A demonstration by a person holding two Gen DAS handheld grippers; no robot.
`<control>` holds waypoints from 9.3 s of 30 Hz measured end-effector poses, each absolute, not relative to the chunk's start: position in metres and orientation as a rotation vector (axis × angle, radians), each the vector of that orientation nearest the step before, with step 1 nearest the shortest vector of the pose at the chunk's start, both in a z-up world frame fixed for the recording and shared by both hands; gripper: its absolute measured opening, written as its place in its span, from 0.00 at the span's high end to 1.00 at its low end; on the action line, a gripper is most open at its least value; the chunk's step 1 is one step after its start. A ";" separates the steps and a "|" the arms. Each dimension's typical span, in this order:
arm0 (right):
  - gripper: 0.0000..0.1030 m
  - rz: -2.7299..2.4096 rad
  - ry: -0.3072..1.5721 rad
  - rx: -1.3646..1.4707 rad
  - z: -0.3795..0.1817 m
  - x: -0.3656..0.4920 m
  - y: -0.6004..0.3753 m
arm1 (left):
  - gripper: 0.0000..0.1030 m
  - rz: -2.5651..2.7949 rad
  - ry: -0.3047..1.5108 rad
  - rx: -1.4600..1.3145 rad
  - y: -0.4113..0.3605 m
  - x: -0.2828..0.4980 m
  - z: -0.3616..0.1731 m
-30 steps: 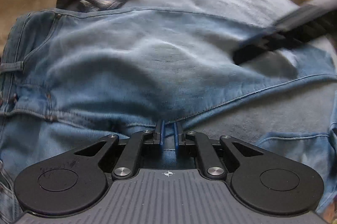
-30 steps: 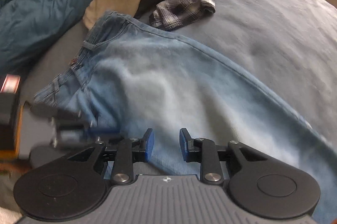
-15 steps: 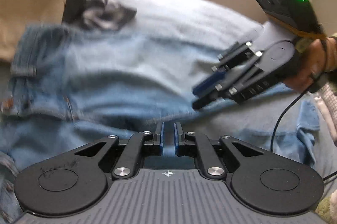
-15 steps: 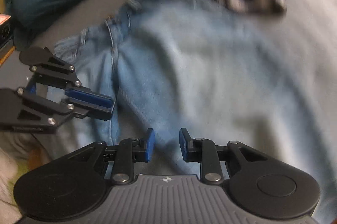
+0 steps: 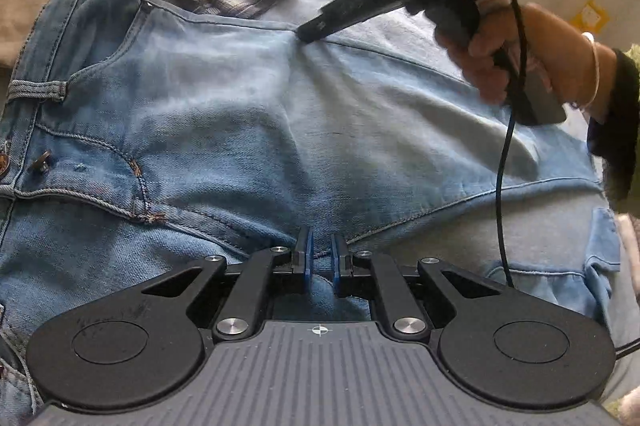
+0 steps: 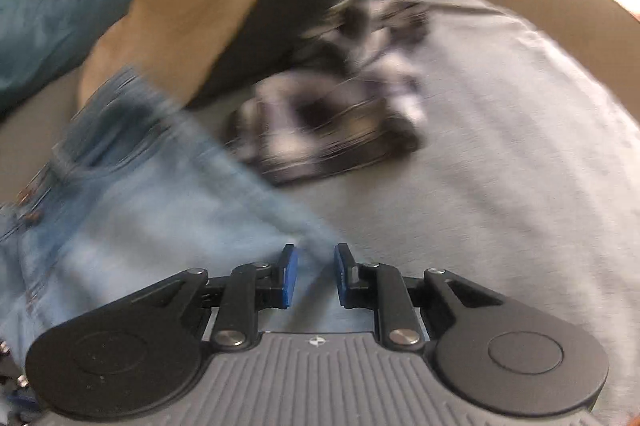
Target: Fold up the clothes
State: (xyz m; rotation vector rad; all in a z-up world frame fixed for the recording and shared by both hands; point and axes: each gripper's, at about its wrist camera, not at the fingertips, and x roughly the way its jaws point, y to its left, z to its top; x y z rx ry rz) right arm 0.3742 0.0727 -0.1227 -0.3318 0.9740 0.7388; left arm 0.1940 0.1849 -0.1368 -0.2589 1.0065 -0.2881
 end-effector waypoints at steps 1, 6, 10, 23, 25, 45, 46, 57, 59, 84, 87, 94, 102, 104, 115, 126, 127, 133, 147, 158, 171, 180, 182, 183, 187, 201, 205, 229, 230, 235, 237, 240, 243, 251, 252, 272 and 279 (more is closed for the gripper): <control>0.79 0.721 0.971 -0.314 -0.119 0.378 0.069 | 0.92 -0.286 1.006 -0.252 0.184 0.195 -0.137; 0.79 0.856 1.063 -0.262 -0.125 0.372 0.076 | 0.92 -0.289 0.992 -0.199 0.177 0.191 -0.136; 0.92 0.664 1.051 -0.183 -0.127 0.401 0.058 | 0.92 -0.291 0.984 -0.187 0.176 0.189 -0.135; 0.92 0.442 1.327 -0.138 -0.120 0.390 -0.108 | 0.91 -0.281 0.972 -0.134 0.168 0.188 -0.133; 1.00 0.382 1.298 -0.090 -0.135 0.395 -0.122 | 0.91 -0.275 0.967 -0.103 0.164 0.186 -0.132; 0.90 0.218 1.205 0.117 -0.108 0.373 -0.226 | 0.90 -0.247 0.956 -0.096 0.165 0.183 -0.132; 0.85 0.238 1.245 0.134 -0.108 0.367 -0.232 | 0.90 -0.246 0.959 -0.101 0.165 0.184 -0.132; 0.83 -0.043 1.124 0.387 -0.107 0.362 -0.349 | 0.89 -0.243 0.961 -0.117 0.168 0.185 -0.132; 0.81 -0.026 1.179 0.442 -0.111 0.347 -0.371 | 0.89 -0.242 0.962 -0.121 0.168 0.185 -0.132; 0.82 0.005 0.859 0.524 -0.021 0.249 -0.358 | 0.80 -0.148 0.992 -0.233 0.164 0.191 -0.102; 0.72 0.183 0.853 0.388 0.018 0.243 -0.303 | 0.77 -0.148 0.909 -0.255 0.157 0.168 -0.083; 0.60 0.508 0.895 0.432 0.091 0.178 -0.209 | 0.75 -0.185 0.892 -0.184 0.125 0.132 -0.052; 0.34 0.420 1.050 0.238 0.100 0.106 -0.116 | 0.74 -0.160 0.994 -0.258 0.114 0.111 -0.055; 0.34 0.409 1.050 0.156 0.108 0.084 -0.098 | 0.74 -0.153 0.990 -0.220 0.110 0.102 -0.052; 0.08 0.522 0.867 -0.106 0.170 -0.007 -0.056 | 0.74 -0.081 1.021 -0.241 0.112 0.079 -0.048; 0.06 0.504 0.939 -0.043 0.159 -0.006 -0.093 | 0.74 -0.108 1.052 -0.193 0.090 0.084 -0.056; 0.06 0.502 0.929 -0.036 0.161 -0.005 -0.096 | 0.74 -0.108 1.054 -0.192 0.089 0.084 -0.057; 0.06 0.478 0.954 0.018 0.159 0.005 -0.110 | 0.74 -0.105 1.070 -0.190 0.087 0.087 -0.062; 0.06 0.487 0.921 0.037 0.171 0.011 -0.107 | 0.74 -0.095 1.090 -0.199 0.086 0.090 -0.068; 0.06 0.509 0.837 0.042 0.185 0.006 -0.107 | 0.74 -0.095 1.085 -0.193 0.084 0.086 -0.066; 0.09 0.253 0.990 0.338 -0.002 0.101 -0.191 | 0.74 -0.132 1.062 -0.210 0.068 0.070 -0.083; 0.22 0.113 0.976 0.447 -0.092 0.068 -0.201 | 0.74 -0.055 1.050 -0.301 0.097 0.053 -0.102; 0.22 0.138 0.972 0.392 -0.088 0.063 -0.188 | 0.74 -0.038 1.047 -0.321 0.104 0.050 -0.106; 0.22 0.154 0.969 0.369 -0.086 0.061 -0.182 | 0.74 -0.029 1.046 -0.331 0.107 0.048 -0.108; 0.23 0.221 0.967 0.298 -0.080 0.054 -0.156 | 0.74 0.013 1.027 -0.406 0.130 0.036 -0.115; 0.25 0.641 0.775 -0.349 -0.067 -0.019 -0.039 | 0.72 0.194 0.841 -0.631 0.224 -0.020 -0.108; 0.27 0.682 0.728 -0.470 -0.067 -0.032 -0.030 | 0.72 0.332 0.801 -0.746 0.263 -0.027 -0.112; 0.93 0.628 0.726 -0.942 -0.141 -0.042 -0.020 | 0.76 0.519 0.748 -0.795 0.306 0.000 -0.132; 0.96 0.630 0.735 -0.939 -0.138 -0.040 -0.019 | 0.79 0.523 0.745 -0.788 0.305 0.000 -0.133; 0.99 0.690 0.848 -0.838 -0.102 -0.032 -0.021 | 0.90 0.532 0.747 -0.767 0.306 0.003 -0.131; 0.99 0.742 0.897 -0.787 -0.082 -0.029 -0.024 | 0.91 0.531 0.751 -0.778 0.310 0.003 -0.131; 0.99 0.830 0.979 -0.700 -0.064 -0.028 -0.026 | 0.92 0.534 0.751 -0.784 0.311 0.003 -0.131; 0.99 0.864 1.056 -0.747 -0.088 -0.032 -0.021 | 0.92 0.537 0.748 -0.785 0.310 0.003 -0.132; 0.99 0.877 1.055 -0.761 -0.100 -0.037 -0.020 | 0.94 0.544 0.653 -0.754 0.301 -0.008 -0.111; 0.99 0.875 1.045 -0.743 -0.094 -0.036 -0.023 | 0.95 0.544 0.631 -0.740 0.298 -0.010 -0.105; 0.64 0.926 1.091 -0.609 -0.108 -0.042 -0.029 | 0.71 0.696 0.621 -0.487 0.264 -0.019 -0.089; 0.61 0.895 1.077 -0.367 -0.078 -0.021 -0.052 | 0.69 0.349 0.650 -0.259 0.182 0.014 -0.068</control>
